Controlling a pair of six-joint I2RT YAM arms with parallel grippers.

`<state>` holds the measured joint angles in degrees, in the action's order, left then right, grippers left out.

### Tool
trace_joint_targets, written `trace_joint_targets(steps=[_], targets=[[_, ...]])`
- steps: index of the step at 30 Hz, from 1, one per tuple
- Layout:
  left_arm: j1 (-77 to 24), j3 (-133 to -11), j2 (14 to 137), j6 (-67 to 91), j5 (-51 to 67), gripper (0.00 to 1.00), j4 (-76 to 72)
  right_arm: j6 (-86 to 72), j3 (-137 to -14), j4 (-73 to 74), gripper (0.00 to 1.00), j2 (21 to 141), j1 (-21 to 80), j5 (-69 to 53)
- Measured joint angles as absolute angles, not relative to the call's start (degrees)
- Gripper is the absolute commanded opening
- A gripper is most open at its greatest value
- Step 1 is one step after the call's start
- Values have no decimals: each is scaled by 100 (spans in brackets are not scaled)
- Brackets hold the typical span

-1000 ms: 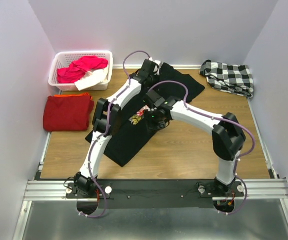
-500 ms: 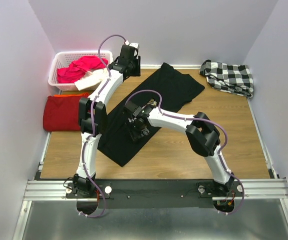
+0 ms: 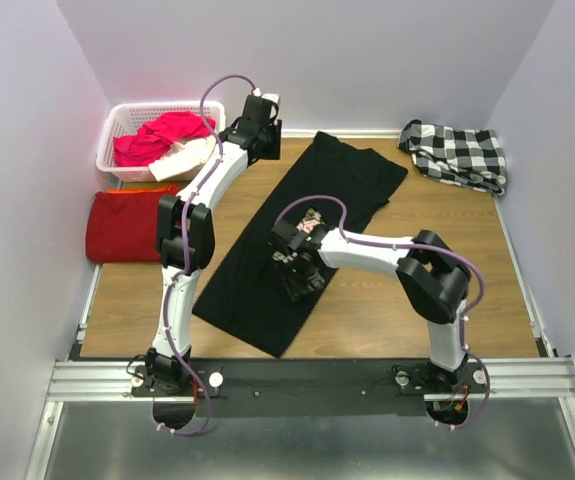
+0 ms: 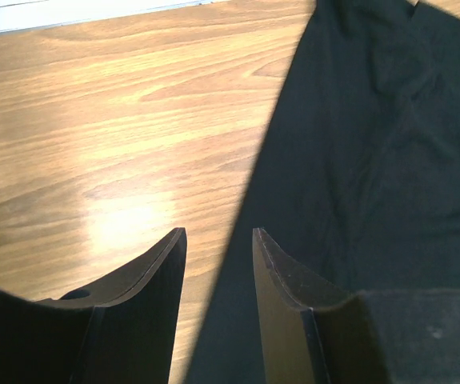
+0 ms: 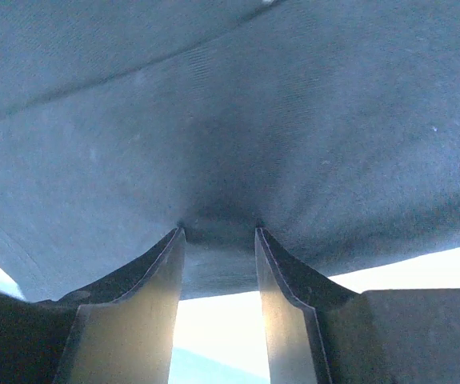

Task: Fold and stack the t-shirts
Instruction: Rotate the tshirt 90 degrees

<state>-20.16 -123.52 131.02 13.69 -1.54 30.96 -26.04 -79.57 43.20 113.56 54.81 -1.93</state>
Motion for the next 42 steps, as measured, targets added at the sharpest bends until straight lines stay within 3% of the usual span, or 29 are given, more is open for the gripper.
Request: trace_joint_targets(steps=[14, 28, 42], targets=[[-2058, -11946, 13076, 1411, 93, 48, 3022, -3070, -6204, 5599, 50, 10007, 5481, 143], [-3662, -12110, 13454, 1815, 362, 48, 2687, -4545, -7094, 5924, 51, 7990, 5481, 1962], [-3935, -12814, 14532, 2493, 305, 47, 2823, -5564, -7116, 6176, 54, 7393, 5470, 2727]])
